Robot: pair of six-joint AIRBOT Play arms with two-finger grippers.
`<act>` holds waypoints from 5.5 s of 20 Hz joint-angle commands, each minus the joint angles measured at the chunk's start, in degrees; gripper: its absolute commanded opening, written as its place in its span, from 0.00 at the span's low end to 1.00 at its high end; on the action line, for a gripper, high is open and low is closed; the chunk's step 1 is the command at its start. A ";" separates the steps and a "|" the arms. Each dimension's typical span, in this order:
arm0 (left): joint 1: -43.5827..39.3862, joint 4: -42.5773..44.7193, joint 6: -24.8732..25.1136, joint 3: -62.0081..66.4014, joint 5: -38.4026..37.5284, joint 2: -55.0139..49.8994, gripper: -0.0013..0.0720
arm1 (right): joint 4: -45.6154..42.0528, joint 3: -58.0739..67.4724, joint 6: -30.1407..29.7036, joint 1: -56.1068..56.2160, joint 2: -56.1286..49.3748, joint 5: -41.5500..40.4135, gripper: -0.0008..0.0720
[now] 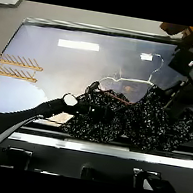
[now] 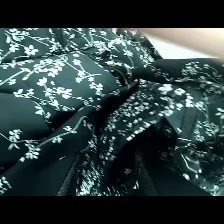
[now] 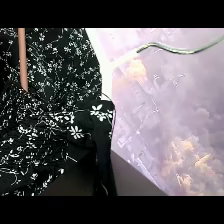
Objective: Fold the clothes and pants, and hang the long-sleeved shirts on hangers.
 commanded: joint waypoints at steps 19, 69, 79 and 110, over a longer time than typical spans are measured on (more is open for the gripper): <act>12.46 0.09 0.44 0.20 -1.03 3.17 0.05 | -0.61 -0.02 2.78 0.02 -0.17 2.93 0.06; 26.49 9.40 -8.09 13.51 -16.87 6.84 0.04 | -6.03 -0.04 -15.52 0.02 -3.76 -10.78 0.06; 26.49 23.23 -20.92 17.16 -24.57 6.84 0.04 | -10.25 -0.13 -15.02 0.02 -4.72 -16.09 0.06; 26.18 24.57 -40.57 24.48 -22.29 6.84 0.04 | -10.54 -0.15 -19.17 0.04 -7.41 -24.06 0.06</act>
